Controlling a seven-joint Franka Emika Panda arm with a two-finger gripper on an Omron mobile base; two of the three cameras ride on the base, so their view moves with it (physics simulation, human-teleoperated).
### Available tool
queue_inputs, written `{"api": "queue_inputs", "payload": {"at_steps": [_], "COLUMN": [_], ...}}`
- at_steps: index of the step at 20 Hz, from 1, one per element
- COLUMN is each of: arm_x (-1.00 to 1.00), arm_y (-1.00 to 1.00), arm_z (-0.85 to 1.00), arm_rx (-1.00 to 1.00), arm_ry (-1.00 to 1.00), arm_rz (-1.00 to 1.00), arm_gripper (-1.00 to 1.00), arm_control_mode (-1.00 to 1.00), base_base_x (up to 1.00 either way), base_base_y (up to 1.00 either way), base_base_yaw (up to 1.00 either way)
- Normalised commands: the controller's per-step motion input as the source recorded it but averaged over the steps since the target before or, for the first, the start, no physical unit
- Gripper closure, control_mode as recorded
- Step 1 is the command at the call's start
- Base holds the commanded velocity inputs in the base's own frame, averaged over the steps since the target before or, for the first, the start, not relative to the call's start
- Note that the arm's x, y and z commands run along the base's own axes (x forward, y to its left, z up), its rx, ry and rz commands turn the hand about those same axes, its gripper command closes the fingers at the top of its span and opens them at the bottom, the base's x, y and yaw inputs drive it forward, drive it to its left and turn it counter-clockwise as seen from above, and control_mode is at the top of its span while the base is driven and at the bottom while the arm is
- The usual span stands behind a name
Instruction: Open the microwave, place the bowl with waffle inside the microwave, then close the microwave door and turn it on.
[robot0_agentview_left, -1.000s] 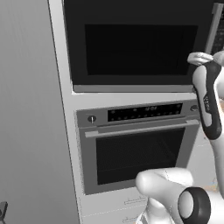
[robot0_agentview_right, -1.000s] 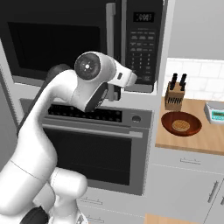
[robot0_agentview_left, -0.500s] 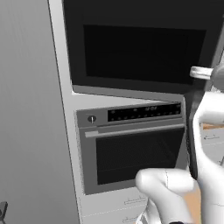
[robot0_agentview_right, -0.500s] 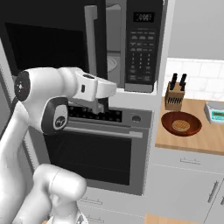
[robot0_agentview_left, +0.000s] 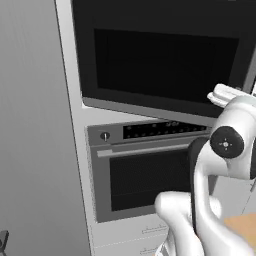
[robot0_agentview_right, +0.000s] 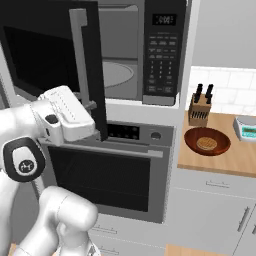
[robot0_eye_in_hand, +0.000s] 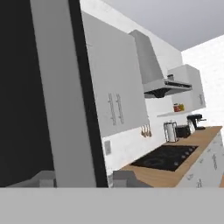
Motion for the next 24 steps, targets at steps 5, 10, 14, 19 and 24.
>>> {"api": "queue_inputs", "payload": {"at_steps": [5, 10, 14, 19, 24], "arm_x": [-1.00, -1.00, -0.80, -0.03, 0.04], "arm_y": [0.54, 0.59, 0.59, 0.40, 0.18], "arm_z": [0.03, 0.02, -0.15, -0.19, -0.10], "arm_rx": [-0.17, -0.23, -0.32, -0.20, -0.23], "arm_ry": [-0.38, -0.33, -0.13, 0.01, 0.14], "arm_rz": [-0.26, -0.22, -0.04, 0.04, 0.24], "arm_gripper": [1.00, 1.00, -1.00, -1.00, -1.00], "arm_control_mode": [-1.00, -1.00, -1.00, -1.00, -1.00], "base_base_x": [0.00, 0.00, 0.00, 0.00, 0.00], "base_base_y": [0.00, 0.00, 0.00, 0.00, 0.00], "base_base_yaw": [0.00, 0.00, 0.00, 0.00, 0.00]}}
